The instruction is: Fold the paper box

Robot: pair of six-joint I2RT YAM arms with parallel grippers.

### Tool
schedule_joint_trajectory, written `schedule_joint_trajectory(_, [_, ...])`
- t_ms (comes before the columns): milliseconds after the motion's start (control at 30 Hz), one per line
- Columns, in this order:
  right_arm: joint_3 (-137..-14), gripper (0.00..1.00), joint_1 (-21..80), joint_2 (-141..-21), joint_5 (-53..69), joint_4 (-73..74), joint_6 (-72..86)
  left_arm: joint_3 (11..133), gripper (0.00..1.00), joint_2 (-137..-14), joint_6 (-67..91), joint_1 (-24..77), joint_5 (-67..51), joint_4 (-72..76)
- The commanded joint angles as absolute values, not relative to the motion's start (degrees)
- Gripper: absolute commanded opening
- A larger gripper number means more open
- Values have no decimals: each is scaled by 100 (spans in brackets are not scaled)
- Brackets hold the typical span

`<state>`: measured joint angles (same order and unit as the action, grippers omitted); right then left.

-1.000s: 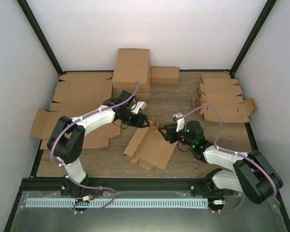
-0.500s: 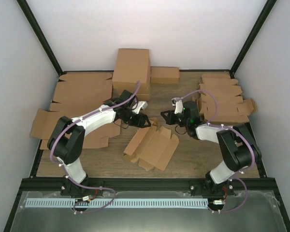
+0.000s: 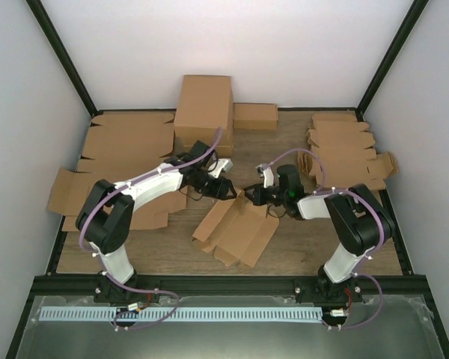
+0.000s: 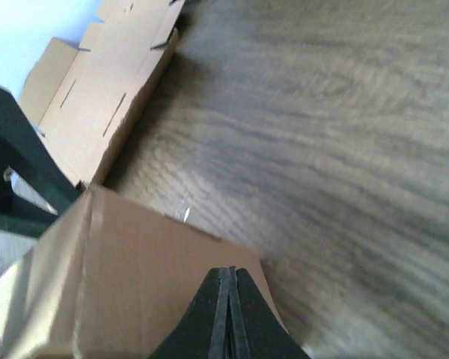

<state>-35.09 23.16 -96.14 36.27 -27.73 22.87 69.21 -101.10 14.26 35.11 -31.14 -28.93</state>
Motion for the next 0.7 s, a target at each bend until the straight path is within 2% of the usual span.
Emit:
schedule_joint_trajectory(0, [-3214,1,2364,-9440,3801,-3124,2022,7066,57,-10172,1380,3575,-3071,-2897])
schedule_joint_trajectory(133, [-3039,3,2373,-9365,3763,-3223,1988,7058,57,-10152,1384,3615,-3073,-2913])
schedule_joint_trajectory(367, [-2535,16,2373,-8883,3557,-3548,1706,7145,57,-10188,1241,3724,-3063,-3115])
schedule_joint_trajectory(667, [-1900,20,2451,-8196,3679,-3844,1062,7483,57,-10354,844,3762,-3195,-3550])
